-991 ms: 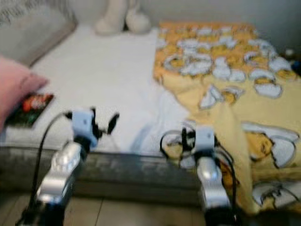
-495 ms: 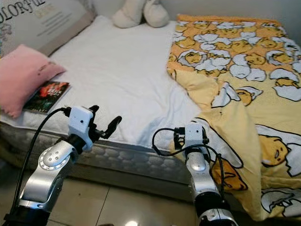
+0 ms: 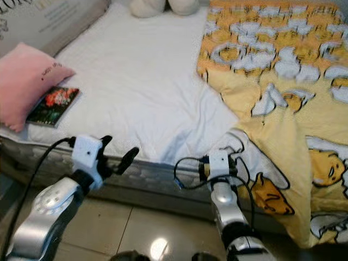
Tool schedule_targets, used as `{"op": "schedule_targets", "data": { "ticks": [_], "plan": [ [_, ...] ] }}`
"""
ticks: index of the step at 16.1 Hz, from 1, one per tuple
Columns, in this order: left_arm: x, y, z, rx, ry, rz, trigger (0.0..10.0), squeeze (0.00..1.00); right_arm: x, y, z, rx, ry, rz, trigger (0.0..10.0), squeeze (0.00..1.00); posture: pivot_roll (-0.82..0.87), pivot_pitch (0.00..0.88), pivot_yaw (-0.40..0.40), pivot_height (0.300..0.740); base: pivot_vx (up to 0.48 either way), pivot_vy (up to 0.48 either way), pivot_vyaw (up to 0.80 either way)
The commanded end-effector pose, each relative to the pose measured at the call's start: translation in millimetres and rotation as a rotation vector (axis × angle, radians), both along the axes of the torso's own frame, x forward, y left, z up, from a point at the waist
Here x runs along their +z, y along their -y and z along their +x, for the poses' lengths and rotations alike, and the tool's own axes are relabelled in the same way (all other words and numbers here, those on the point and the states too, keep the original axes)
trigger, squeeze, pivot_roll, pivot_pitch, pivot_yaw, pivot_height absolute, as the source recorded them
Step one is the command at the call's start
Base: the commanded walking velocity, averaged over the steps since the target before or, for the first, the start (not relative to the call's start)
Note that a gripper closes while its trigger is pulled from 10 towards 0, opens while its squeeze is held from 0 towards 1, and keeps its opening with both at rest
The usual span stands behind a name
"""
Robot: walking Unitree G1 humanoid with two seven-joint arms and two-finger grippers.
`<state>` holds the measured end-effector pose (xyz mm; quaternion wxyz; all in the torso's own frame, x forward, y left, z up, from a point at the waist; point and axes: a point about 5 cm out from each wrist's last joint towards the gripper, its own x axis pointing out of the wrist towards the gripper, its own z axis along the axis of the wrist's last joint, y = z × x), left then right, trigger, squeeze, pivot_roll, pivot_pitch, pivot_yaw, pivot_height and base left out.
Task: Clean up the room
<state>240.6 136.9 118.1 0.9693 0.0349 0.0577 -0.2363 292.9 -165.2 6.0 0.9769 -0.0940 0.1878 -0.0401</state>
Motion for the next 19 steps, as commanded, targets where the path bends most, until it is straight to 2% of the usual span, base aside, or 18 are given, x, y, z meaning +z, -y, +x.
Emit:
{"op": "schedule_targets", "data": {
  "ticks": [1,3,7,10,11,12,13,19],
  "plan": [
    [4,3.0,-6.9,-0.045,-0.009,-0.004,10.0,0.00,-2,-2.6,0.7,-0.003,-0.010,-0.007,10.0,0.00,0.09,0.188,0.115,0.740,0.000,0.000,0.00],
    [7,12.4,-25.0,-0.122,-0.049,-0.024,10.0,0.00,0,-2.6,5.6,-0.003,-0.022,-0.031,10.0,0.00,0.12,0.228,0.120,0.740,0.000,0.000,0.00],
    [10,15.3,-39.6,-0.143,-0.078,-0.033,10.0,0.00,4,-7.0,13.6,-0.001,-0.047,-0.040,10.0,0.00,0.15,0.265,0.129,0.740,0.000,0.000,0.00],
    [11,18.1,-43.3,-0.146,-0.097,-0.040,10.0,0.00,5,-14.9,19.2,0.000,-0.101,0.054,10.0,0.00,0.15,0.267,0.124,0.740,0.000,0.000,0.00],
    [12,19.6,-43.3,-0.144,-0.101,-0.043,10.0,0.00,5,-20.2,21.0,0.007,-0.128,0.093,4.8,0.00,0.15,0.267,0.118,0.740,0.000,0.000,0.00],
    [11,20.8,-43.4,-0.141,-0.104,-0.045,10.0,0.00,4,-23.6,21.5,-0.042,-0.162,0.195,0.0,0.00,0.14,0.266,0.114,0.740,0.000,0.000,0.00],
    [11,21.3,-43.2,-0.138,-0.106,-0.049,10.0,0.00,5,-29.7,23.4,-0.053,-0.181,0.274,0.0,0.00,0.14,0.266,0.113,0.740,0.000,0.000,0.00],
    [13,17.0,-44.0,-0.134,-0.098,-0.031,10.0,0.00,13,-46.0,31.2,0.016,-0.171,0.281,0.0,0.00,0.18,0.267,0.121,0.740,0.000,0.000,0.00]
  ]
}}
